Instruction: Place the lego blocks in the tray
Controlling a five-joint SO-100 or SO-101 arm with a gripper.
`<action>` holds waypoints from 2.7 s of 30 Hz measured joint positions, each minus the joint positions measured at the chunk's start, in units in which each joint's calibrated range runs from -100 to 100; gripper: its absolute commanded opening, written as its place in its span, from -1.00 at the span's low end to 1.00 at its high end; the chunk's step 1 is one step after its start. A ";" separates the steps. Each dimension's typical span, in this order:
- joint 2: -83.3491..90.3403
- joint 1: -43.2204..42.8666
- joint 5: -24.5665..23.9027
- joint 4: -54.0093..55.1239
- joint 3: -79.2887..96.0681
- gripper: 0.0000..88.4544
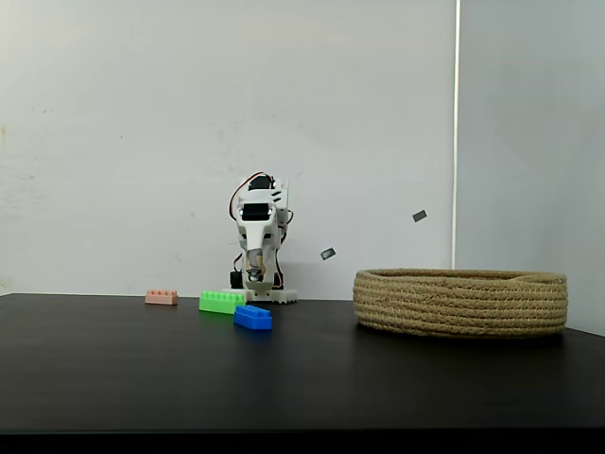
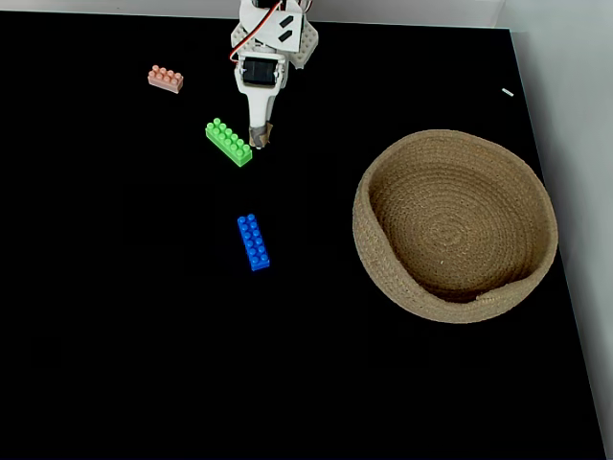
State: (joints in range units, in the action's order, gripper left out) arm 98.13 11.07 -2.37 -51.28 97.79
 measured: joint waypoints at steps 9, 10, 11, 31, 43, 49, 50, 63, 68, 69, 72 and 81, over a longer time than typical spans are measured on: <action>0.00 -0.98 -3.81 3.09 1.50 -1.00; 0.00 -0.98 -3.91 3.09 1.50 -1.00; 0.00 -0.98 -3.96 3.09 1.50 -1.00; 0.00 -1.30 -4.54 3.09 1.50 -1.00; 0.00 -0.49 -4.30 3.09 1.50 -0.99; 0.00 -0.81 -3.81 3.09 1.41 -0.99; 0.00 -0.57 -3.37 2.92 1.33 -0.99; -16.96 13.36 5.42 -11.86 -24.30 -0.65; -29.60 24.35 11.67 -12.51 -32.35 -0.58; -31.98 26.79 12.89 -12.51 -33.58 -0.58; -39.86 33.39 15.73 -12.51 -36.32 -0.56; -53.69 47.31 19.83 -11.94 -38.80 -0.36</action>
State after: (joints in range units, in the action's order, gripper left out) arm 44.44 58.39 17.46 -63.22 58.99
